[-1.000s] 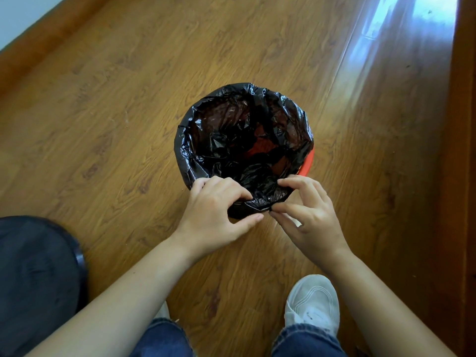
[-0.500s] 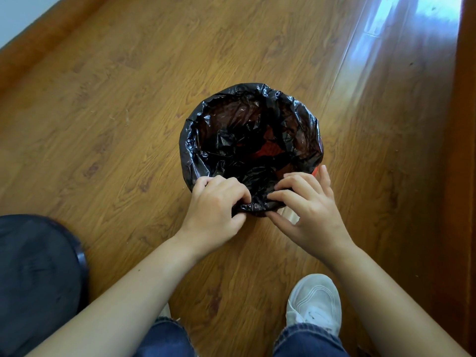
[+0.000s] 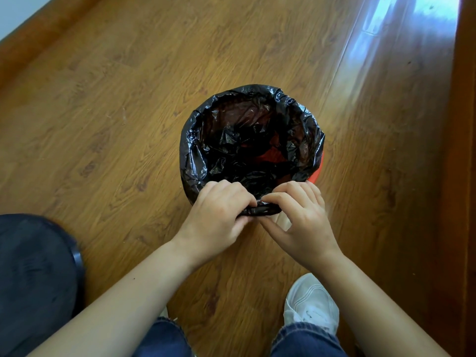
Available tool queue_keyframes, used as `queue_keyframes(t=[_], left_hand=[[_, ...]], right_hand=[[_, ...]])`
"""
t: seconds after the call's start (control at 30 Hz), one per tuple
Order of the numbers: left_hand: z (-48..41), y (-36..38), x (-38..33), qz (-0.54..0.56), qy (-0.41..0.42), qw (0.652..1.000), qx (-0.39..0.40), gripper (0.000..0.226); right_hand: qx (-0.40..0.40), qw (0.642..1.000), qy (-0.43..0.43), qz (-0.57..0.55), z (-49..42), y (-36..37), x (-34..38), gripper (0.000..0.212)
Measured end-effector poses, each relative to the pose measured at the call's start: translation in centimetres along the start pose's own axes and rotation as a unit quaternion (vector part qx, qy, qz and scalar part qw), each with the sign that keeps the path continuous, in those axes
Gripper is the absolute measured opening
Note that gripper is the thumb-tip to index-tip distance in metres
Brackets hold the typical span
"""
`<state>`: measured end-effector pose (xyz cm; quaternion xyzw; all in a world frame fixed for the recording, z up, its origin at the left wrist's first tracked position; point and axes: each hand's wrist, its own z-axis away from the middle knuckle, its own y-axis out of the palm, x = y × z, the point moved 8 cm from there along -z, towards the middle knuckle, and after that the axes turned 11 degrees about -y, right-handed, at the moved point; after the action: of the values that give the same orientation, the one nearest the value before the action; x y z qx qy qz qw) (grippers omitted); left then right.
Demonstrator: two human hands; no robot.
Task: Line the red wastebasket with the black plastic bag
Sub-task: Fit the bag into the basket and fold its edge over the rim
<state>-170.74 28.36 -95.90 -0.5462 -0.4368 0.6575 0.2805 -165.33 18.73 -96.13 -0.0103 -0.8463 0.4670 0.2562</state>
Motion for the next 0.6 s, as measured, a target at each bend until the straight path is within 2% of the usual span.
queue_keyframes(t=[0.1,0.33,0.6], left_hand=[[0.1,-0.4,0.8,-0.005,-0.01,1.0,-0.015,0.018],[-0.1,-1.3,2.7,-0.006,-0.038,0.999,-0.039,0.027],[-0.1,-1.4,3.2,-0.005,-0.044,0.998,-0.038,0.03]], right_hand=[[-0.007,1.0,0.0,-0.002,0.8,-0.3,-0.1,0.027],[-0.009,0.997,-0.023,0.072,0.6,-0.9,-0.8,0.021],[-0.031,0.998,-0.035,0.036,-0.1,-1.4,-0.5,0.009]])
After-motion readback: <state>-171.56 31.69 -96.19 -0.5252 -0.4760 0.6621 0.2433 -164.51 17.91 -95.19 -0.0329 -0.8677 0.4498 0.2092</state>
